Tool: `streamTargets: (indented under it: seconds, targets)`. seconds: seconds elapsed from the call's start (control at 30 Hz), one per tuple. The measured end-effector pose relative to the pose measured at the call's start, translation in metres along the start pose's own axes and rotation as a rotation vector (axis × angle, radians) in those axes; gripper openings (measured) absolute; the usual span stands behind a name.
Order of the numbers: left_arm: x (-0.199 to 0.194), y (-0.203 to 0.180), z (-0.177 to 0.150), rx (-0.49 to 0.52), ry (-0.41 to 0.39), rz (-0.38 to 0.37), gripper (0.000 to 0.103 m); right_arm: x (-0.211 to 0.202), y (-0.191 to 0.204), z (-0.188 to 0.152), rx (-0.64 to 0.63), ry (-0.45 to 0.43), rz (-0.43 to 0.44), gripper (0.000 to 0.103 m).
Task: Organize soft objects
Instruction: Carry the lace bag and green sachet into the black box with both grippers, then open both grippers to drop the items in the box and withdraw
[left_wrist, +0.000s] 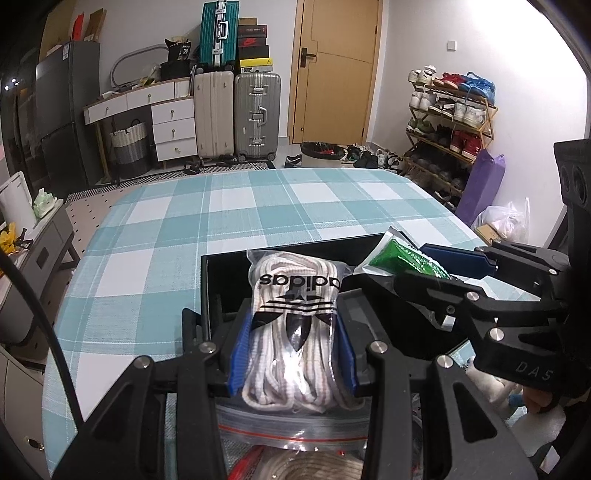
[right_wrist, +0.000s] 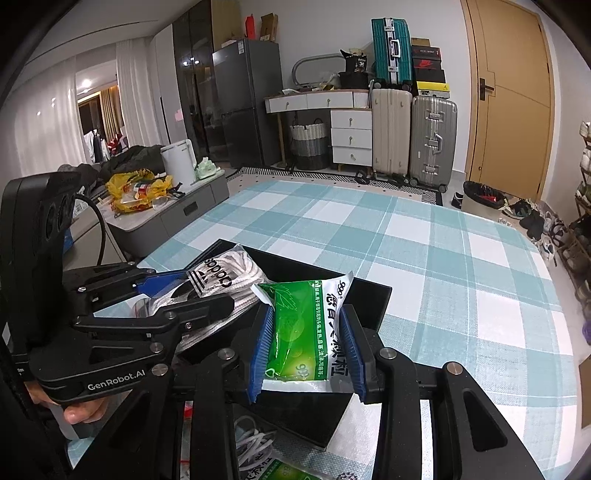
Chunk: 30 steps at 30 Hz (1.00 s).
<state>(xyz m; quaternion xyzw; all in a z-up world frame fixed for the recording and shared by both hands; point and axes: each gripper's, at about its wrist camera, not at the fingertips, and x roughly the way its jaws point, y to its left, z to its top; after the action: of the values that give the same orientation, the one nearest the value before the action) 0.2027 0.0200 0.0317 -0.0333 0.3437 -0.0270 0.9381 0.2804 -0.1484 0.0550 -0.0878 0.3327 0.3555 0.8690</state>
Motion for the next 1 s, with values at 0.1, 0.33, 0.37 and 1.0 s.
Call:
streamTargets:
  seconds: [0.1, 0.33, 0.37, 1.0]
  targets:
    - [0.003, 0.000, 0.001, 0.000, 0.005, -0.001, 0.040, 0.004, 0.001, 0.001, -0.010, 0.008, -0.009, 0.036]
    - [0.000, 0.003, 0.002, -0.025, 0.011, -0.010, 0.048, -0.007, 0.000, 0.004, -0.011, -0.053, -0.019, 0.051]
    - [0.000, 0.003, 0.002, -0.028, 0.011, -0.010, 0.053, -0.010, 0.000, 0.004, -0.012, -0.057, -0.027, 0.053]
    - [-0.055, 0.010, -0.013, -0.018, -0.106, 0.013, 0.103, -0.107, -0.029, -0.033, 0.140, -0.174, -0.081, 0.102]
